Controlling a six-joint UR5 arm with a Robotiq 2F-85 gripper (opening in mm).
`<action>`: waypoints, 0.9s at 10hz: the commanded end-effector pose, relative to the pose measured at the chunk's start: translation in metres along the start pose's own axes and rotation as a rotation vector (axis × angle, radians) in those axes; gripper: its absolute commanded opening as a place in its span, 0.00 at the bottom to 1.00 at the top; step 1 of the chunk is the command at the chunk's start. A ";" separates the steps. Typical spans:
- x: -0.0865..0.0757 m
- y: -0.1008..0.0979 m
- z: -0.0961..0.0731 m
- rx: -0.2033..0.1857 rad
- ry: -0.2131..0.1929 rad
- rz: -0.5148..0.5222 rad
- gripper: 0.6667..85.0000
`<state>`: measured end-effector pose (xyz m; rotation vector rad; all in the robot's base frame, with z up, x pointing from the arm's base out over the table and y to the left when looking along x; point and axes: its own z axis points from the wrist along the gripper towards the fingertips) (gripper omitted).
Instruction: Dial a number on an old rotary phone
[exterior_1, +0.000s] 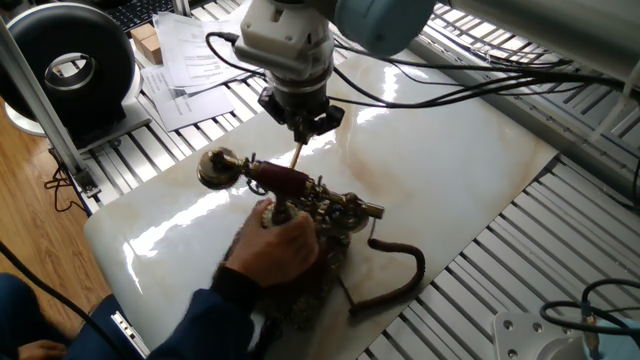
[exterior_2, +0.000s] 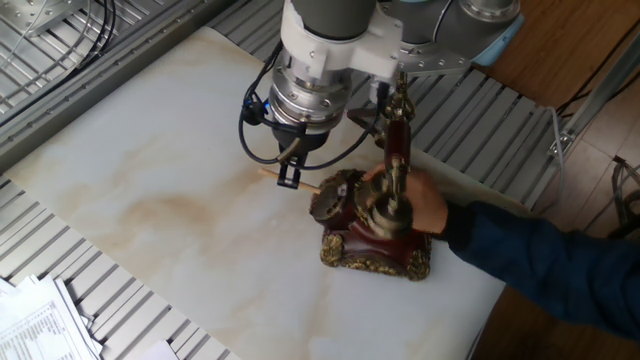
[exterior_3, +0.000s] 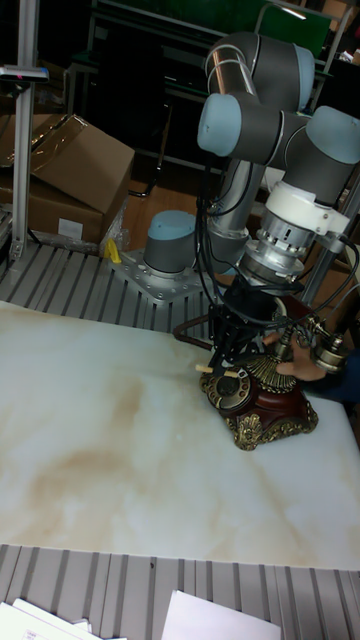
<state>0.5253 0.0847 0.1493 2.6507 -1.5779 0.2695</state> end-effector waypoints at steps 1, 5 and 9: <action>-0.007 0.000 -0.001 0.008 -0.020 0.031 0.01; -0.011 0.005 0.004 -0.005 0.012 0.080 0.01; -0.005 0.008 0.005 -0.019 -0.001 0.086 0.01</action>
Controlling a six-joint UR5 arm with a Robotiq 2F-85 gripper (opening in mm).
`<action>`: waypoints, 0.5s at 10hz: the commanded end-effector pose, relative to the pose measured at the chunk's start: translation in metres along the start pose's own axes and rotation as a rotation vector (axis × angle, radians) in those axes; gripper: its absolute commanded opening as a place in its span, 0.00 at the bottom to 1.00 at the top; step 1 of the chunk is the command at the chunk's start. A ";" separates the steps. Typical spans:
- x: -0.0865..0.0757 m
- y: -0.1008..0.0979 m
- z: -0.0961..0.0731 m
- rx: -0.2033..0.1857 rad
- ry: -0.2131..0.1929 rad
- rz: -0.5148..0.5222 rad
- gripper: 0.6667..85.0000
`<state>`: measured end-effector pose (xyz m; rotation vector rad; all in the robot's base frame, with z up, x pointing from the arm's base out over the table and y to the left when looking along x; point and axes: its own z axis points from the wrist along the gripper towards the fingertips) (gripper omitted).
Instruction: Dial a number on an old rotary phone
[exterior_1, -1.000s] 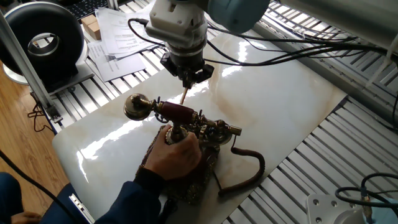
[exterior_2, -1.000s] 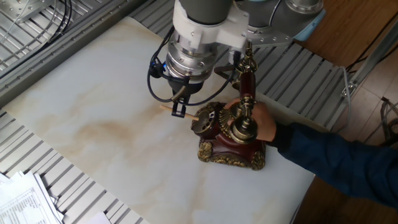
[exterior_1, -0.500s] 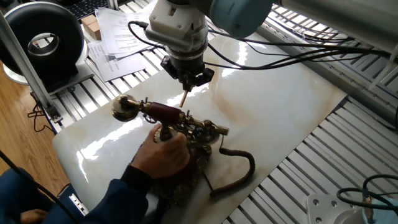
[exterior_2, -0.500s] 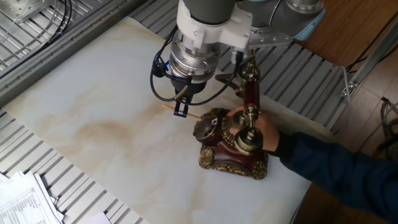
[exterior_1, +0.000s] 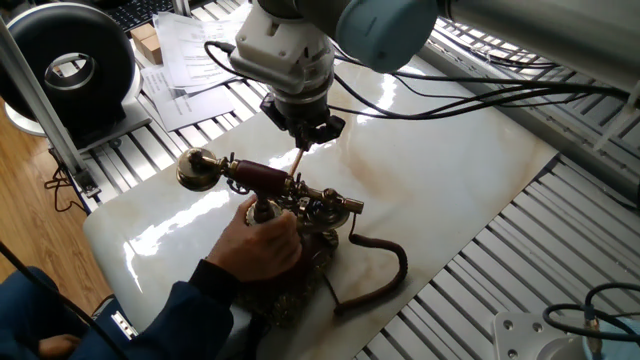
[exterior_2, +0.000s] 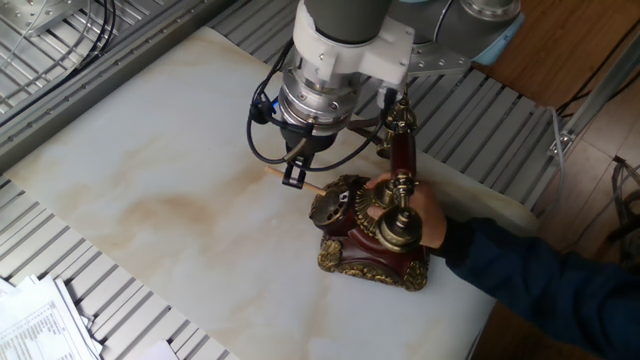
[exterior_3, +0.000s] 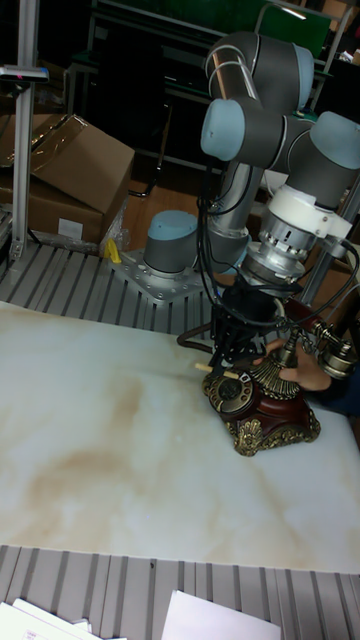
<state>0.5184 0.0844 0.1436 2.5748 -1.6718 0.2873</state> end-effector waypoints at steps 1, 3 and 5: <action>0.000 0.004 0.000 -0.016 -0.017 0.001 0.01; 0.011 0.005 0.000 -0.020 0.026 0.057 0.01; 0.012 0.004 0.000 -0.012 0.032 0.104 0.01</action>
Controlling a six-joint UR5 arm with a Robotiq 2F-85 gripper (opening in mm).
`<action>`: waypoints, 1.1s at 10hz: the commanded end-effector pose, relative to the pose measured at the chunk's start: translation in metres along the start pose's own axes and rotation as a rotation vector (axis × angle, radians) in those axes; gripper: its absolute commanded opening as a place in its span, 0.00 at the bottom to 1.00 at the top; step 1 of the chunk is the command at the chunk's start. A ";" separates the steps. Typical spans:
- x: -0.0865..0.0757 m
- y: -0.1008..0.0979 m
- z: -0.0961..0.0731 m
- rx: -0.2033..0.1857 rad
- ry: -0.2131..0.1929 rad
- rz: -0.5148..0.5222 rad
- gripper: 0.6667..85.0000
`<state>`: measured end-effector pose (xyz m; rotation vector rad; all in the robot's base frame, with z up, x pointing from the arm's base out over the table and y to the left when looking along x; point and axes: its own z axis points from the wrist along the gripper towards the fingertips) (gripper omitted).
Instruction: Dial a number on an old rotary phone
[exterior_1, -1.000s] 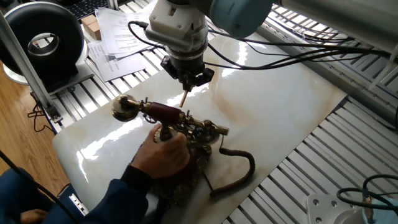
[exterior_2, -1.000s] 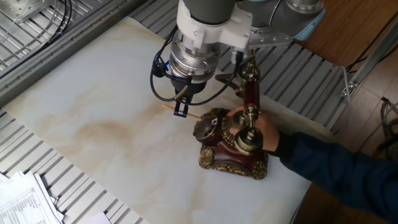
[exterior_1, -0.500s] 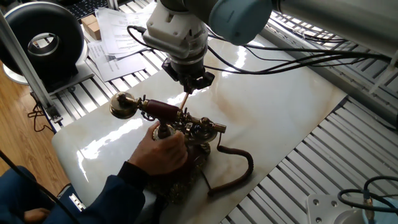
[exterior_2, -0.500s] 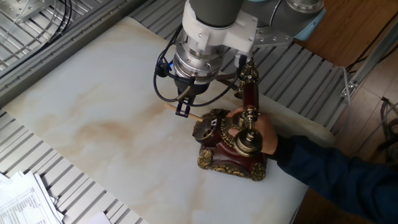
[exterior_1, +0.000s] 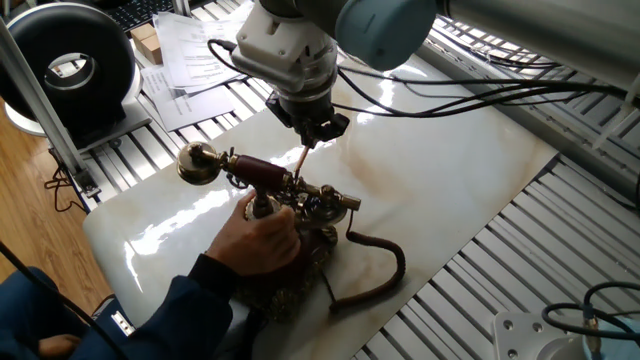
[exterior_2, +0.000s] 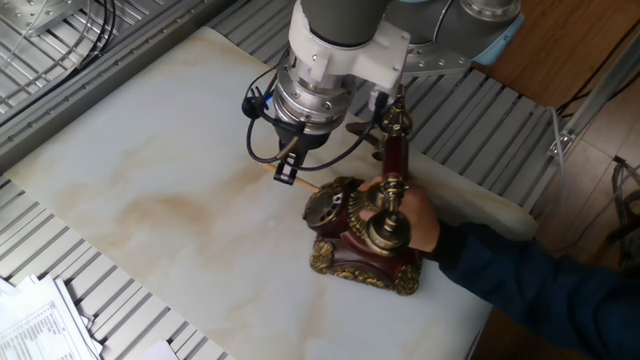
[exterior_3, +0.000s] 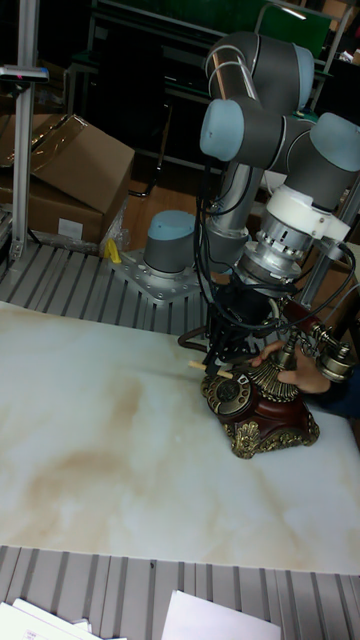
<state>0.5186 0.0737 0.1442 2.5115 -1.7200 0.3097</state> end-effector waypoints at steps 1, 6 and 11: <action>0.010 -0.005 -0.001 0.022 0.033 0.100 0.01; -0.002 0.000 -0.001 -0.002 -0.012 0.223 0.01; -0.001 0.002 -0.001 -0.008 -0.011 0.252 0.01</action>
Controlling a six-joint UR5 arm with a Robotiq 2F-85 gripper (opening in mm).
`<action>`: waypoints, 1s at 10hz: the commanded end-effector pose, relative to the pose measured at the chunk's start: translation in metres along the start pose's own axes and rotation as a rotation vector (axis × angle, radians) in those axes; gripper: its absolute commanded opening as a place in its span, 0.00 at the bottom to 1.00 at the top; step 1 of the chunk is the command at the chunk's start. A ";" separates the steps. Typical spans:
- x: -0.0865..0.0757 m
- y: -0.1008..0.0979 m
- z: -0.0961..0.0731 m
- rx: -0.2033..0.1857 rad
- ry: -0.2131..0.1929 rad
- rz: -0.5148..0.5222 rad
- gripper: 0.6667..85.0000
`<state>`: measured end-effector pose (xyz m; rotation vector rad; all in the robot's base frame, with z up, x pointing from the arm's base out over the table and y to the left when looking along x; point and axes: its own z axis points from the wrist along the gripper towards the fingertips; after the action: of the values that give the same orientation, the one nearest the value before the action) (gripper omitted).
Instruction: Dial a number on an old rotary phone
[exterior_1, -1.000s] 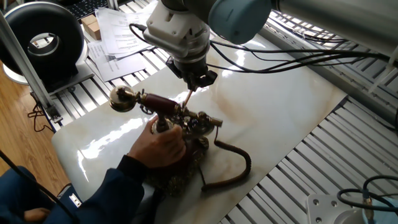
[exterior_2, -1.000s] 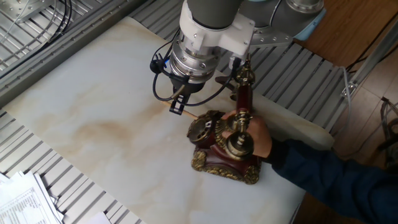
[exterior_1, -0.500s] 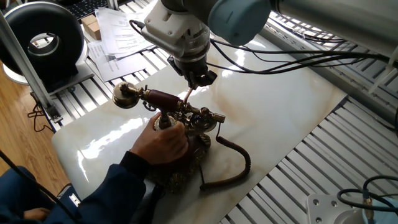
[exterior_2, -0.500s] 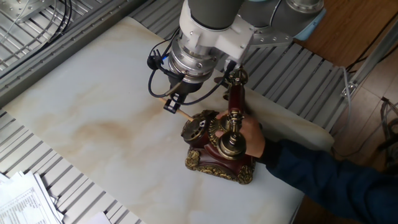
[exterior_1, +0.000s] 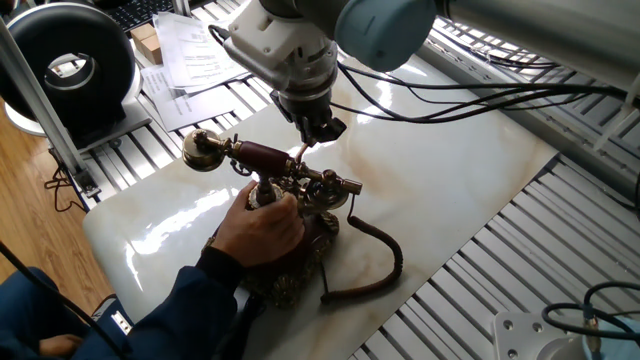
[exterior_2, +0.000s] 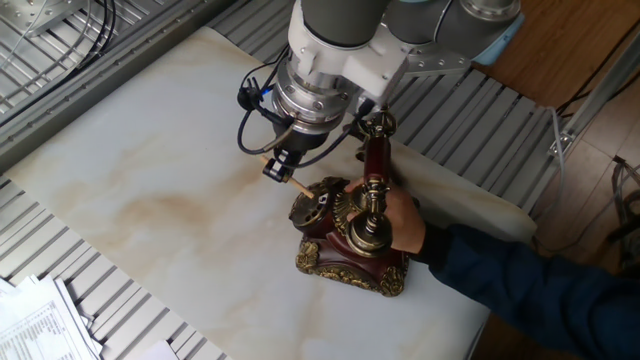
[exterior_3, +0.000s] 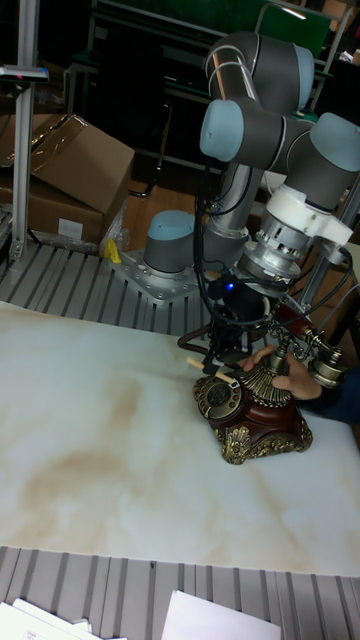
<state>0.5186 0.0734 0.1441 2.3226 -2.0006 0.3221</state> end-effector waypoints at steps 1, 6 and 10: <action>-0.003 0.005 -0.002 -0.017 -0.007 0.033 0.01; 0.007 -0.004 -0.001 0.000 0.097 -0.116 0.01; -0.027 -0.003 0.002 -0.001 0.019 -0.182 0.01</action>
<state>0.5199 0.0821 0.1411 2.4063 -1.7993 0.3726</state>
